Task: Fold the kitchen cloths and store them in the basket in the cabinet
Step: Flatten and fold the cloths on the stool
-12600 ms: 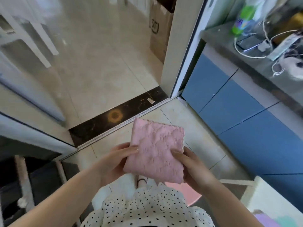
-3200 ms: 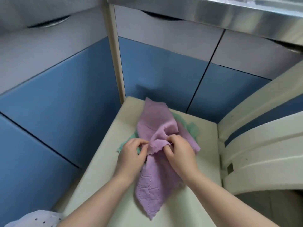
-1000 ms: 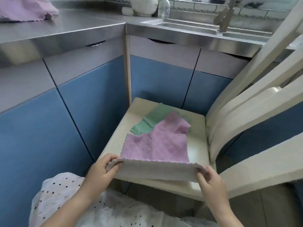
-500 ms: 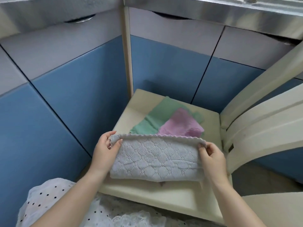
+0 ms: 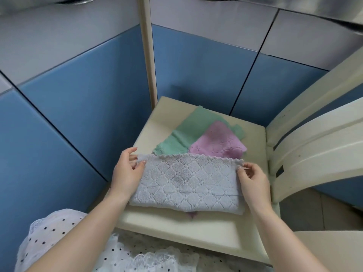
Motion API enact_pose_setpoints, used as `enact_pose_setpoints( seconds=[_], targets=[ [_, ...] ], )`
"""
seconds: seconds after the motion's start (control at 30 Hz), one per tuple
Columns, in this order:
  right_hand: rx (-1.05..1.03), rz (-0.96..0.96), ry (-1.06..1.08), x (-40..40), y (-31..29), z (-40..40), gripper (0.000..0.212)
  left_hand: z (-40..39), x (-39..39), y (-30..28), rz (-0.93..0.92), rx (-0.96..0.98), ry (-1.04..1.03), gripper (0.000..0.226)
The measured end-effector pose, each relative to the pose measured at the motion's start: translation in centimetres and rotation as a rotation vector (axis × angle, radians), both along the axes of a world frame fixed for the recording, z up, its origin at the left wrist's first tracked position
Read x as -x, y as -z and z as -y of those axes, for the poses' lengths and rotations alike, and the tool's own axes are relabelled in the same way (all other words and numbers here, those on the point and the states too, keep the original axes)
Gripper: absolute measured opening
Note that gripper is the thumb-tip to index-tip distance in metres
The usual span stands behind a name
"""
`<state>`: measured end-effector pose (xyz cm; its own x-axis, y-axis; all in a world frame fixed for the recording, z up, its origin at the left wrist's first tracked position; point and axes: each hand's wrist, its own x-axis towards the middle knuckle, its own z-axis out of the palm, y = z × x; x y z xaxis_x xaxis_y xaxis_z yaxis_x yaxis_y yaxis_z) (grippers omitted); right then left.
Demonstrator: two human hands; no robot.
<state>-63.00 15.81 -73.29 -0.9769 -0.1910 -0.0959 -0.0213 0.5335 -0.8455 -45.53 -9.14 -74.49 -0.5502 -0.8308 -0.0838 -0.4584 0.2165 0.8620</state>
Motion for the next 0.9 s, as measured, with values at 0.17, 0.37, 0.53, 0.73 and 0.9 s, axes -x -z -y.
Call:
enact_pose_setpoints(
  seconds=[0.17, 0.37, 0.53, 0.73, 0.9],
  targets=[
    [-0.035, -0.500, -0.146, -4.1, -1.3, 0.4, 0.029, -4.3, -0.8, -1.9, 0.010, 0.641, 0.241, 0.040],
    [-0.355, -0.679, -0.578, -9.0, 1.6, 5.7, 0.045, -9.9, 1.2, 0.5, 0.301, 0.655, 0.561, 0.052],
    [-0.646, -0.602, -0.651, -6.7, 3.4, 4.5, 0.056, -7.7, 1.4, 2.4, 0.569, 0.739, 0.581, 0.063],
    [-0.827, -0.453, -0.581, -4.7, 4.2, 2.1, 0.072, -5.5, 0.4, 3.0, 0.659, 0.743, 0.568, 0.086],
    [-0.859, -0.313, -0.516, -3.5, 3.3, 0.1, 0.069, -4.3, -0.6, 2.9, 0.692, 0.721, 0.474, 0.091]
  ],
)
